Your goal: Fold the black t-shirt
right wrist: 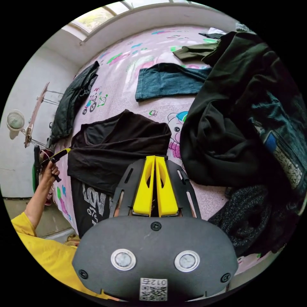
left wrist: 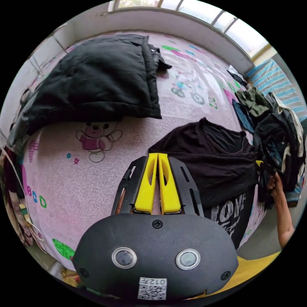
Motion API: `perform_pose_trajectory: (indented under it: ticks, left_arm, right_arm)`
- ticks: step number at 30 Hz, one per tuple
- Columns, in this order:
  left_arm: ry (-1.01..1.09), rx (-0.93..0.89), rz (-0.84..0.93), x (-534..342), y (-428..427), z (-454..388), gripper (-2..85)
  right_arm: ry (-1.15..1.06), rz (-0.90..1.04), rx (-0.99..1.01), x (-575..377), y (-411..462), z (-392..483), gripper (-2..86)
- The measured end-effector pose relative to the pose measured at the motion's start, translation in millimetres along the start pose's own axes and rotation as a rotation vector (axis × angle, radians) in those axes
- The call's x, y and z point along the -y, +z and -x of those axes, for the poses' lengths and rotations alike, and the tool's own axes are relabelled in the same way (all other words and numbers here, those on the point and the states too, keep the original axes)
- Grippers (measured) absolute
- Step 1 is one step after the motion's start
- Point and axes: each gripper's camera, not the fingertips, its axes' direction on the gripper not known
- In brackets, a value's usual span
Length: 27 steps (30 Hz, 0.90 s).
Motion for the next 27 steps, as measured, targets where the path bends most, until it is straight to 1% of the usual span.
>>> perform_pose_trajectory:
  ticks: [2, 4, 6, 7, 8, 9, 11, 12, 13, 14, 16, 18, 20, 24, 27]
  left_arm:
    - [0.006, -0.042, -0.146, -9.9, -30.1, -10.4, 0.4]
    - [0.079, -0.119, -0.184, -12.3, -37.8, -41.6, 0.4]
    - [0.189, -0.240, -0.129, -10.1, -25.7, -90.7, 0.4]
    - [0.280, -0.334, -0.065, -9.3, -10.6, -130.6, 0.4]
    - [0.364, -0.388, -0.025, -10.9, 3.9, -171.6, 0.4]
    - [0.390, -0.400, -0.015, -12.3, 11.0, -190.9, 0.4]
    - [0.477, -0.451, 0.046, -15.5, 41.8, -261.9, 0.4]
    - [0.489, -0.466, 0.067, -16.2, 50.1, -277.5, 0.4]
    - [0.547, -0.483, 0.106, -18.3, 65.0, -308.2, 0.4]
    - [0.593, -0.459, 0.134, -21.2, 78.7, -333.7, 0.4]
    - [0.635, -0.417, 0.178, -25.2, 99.2, -359.3, 0.4]
    - [0.623, -0.393, 0.242, -26.8, 120.2, -369.7, 0.4]
    - [0.584, -0.419, 0.243, -26.3, 131.2, -367.2, 0.4]
    - [0.576, -0.443, 0.245, -22.7, 136.4, -363.2, 0.4]
    - [0.548, -0.496, 0.153, -18.6, 112.0, -342.6, 0.3]
  right_arm:
    - [-0.008, -0.042, -0.019, 3.2, -11.9, -1.9, 0.1]
    - [-0.023, -0.035, -0.006, 19.7, -13.6, -3.4, 0.1]
    - [-0.048, 0.000, -0.018, 36.5, -6.3, 0.3, 0.1]
    - [-0.080, 0.029, -0.043, 47.2, 1.1, 5.8, 0.1]
    - [-0.097, 0.049, -0.055, 52.0, 5.6, 8.8, 0.1]
    - [-0.119, 0.082, -0.074, 60.3, 14.6, 14.0, 0.1]
    - [-0.149, 0.104, -0.086, 68.7, 25.5, 20.7, 0.1]
    - [-0.159, 0.114, -0.096, 73.3, 32.4, 23.7, 0.0]
    - [-0.164, 0.127, -0.101, 77.8, 39.2, 25.3, 0.0]
    - [-0.165, 0.136, -0.104, 80.1, 42.8, 25.6, 0.0]
    - [-0.159, 0.149, -0.102, 88.5, 51.8, 24.6, 0.0]
    - [-0.130, 0.143, -0.088, 95.2, 53.5, 21.2, 0.0]
    - [-0.092, 0.139, -0.068, 99.8, 55.7, 16.6, 0.0]
    - [-0.024, 0.123, -0.026, 97.4, 55.0, 11.2, 0.0]
    - [-0.049, 0.021, -0.067, 85.0, 37.2, 25.3, -0.1]
